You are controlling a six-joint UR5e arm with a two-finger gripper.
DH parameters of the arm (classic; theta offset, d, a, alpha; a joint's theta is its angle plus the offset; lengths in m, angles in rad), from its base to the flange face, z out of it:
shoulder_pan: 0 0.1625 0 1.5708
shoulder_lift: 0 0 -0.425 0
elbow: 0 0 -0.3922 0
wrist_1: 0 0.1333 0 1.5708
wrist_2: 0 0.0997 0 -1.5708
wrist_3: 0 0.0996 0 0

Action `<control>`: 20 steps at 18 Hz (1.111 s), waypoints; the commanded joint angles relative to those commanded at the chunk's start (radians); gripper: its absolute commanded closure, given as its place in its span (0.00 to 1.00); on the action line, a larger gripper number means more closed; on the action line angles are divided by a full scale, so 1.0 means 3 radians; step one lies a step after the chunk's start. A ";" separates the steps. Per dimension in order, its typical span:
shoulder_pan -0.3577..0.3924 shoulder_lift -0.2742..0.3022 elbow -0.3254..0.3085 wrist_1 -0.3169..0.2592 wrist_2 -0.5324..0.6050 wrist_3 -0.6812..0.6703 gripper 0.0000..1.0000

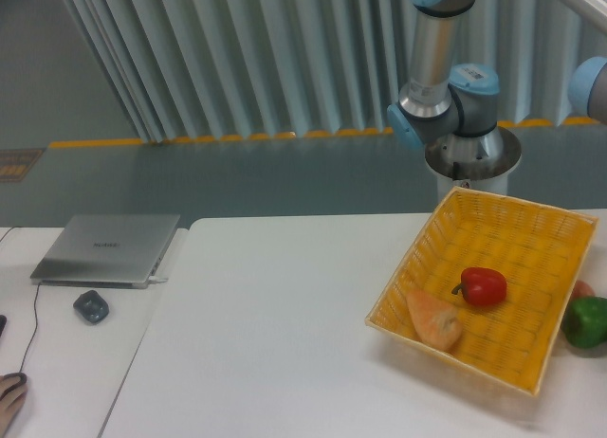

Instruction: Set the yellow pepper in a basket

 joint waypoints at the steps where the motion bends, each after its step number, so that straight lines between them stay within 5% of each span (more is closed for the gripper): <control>1: 0.0036 0.0000 0.0005 0.0000 -0.0005 0.0000 0.00; 6: 0.0102 0.0025 -0.0031 0.0010 -0.0153 -0.0163 0.00; 9: 0.0097 0.0046 -0.0092 0.0020 -0.0271 -0.0699 0.00; 15: 0.0209 0.0066 -0.0312 0.0449 -0.0762 -0.1707 0.00; 20: 0.0235 0.0000 -0.0337 0.0496 -0.0757 -0.1743 0.00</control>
